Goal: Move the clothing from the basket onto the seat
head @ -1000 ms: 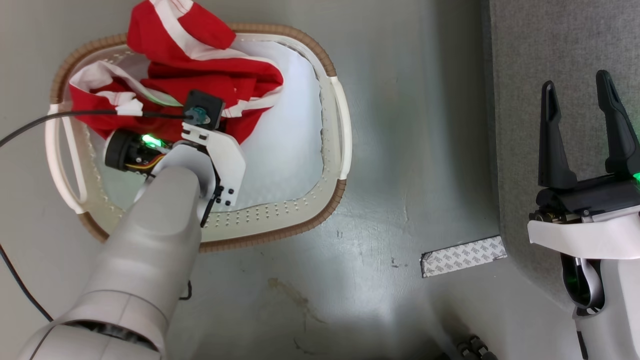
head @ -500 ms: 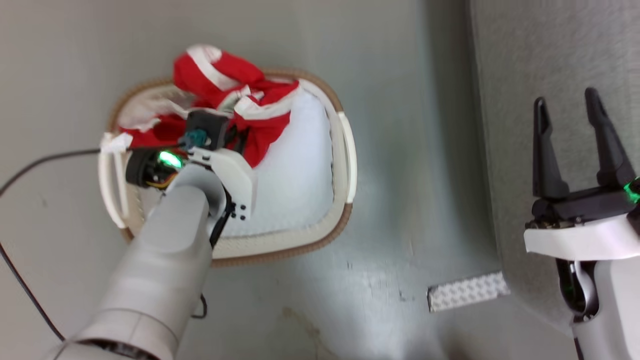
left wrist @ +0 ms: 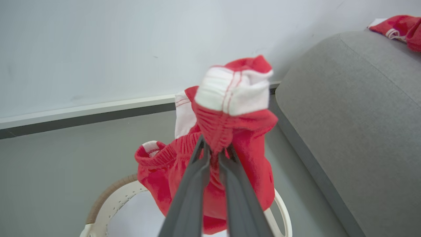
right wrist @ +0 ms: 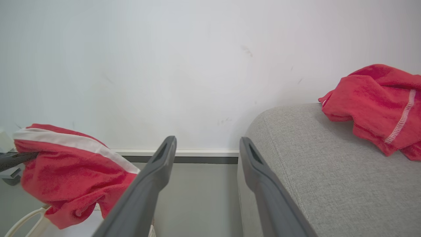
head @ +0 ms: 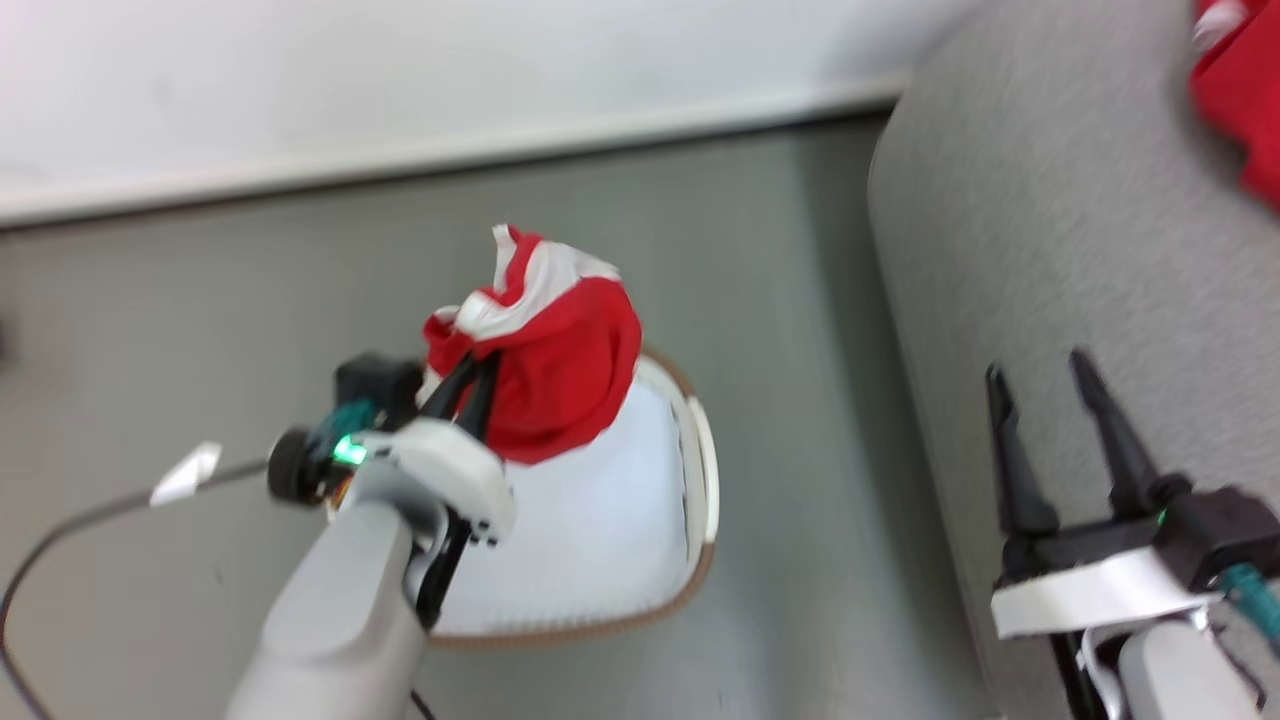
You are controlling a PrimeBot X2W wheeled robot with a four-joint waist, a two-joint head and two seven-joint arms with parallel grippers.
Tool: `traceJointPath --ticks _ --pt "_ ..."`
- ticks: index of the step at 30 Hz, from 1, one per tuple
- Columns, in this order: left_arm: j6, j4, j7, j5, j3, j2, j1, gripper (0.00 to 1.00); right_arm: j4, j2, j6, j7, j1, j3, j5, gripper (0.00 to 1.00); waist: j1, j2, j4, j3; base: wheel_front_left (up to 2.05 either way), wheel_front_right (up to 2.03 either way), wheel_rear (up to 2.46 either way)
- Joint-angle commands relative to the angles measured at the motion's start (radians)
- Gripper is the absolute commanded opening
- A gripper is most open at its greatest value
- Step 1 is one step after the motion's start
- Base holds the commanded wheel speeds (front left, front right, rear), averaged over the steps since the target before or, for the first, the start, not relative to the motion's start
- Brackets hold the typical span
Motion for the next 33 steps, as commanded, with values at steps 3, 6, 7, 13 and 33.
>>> traceJointPath --ticks 3,6,7,13,33 --pt "0.005 -0.13 0.004 -0.043 0.025 0.023 0.13 0.0 0.025 0.006 -0.002 0.001 0.059 0.018 -0.015 1.0 0.0001 0.0 0.012 -0.201 0.0 0.0 0.0" --pt "0.008 -0.252 0.035 -0.064 0.033 0.035 0.229 0.0 0.04 0.009 -0.002 0.001 0.094 0.035 -0.017 1.0 0.0001 0.0 0.01 -0.263 0.0 0.0 0.0" --pt "0.009 -0.301 0.05 -0.074 0.036 0.04 0.264 0.0 0.042 0.011 -0.002 0.001 0.105 0.045 -0.018 1.0 0.0001 0.0 0.01 -0.282 0.0 0.0 0.0" --pt "0.045 -0.596 0.161 -0.108 0.039 0.073 0.456 0.0 0.052 0.008 -0.002 0.001 0.161 0.085 -0.023 1.0 0.0001 0.0 0.016 -0.37 0.0 0.0 0.0" --pt "0.091 -1.085 0.366 -0.125 0.002 0.143 0.667 0.0 0.011 -0.094 -0.002 0.001 0.07 0.462 0.062 1.0 0.0001 0.0 0.013 -0.433 0.0 0.0 0.0"
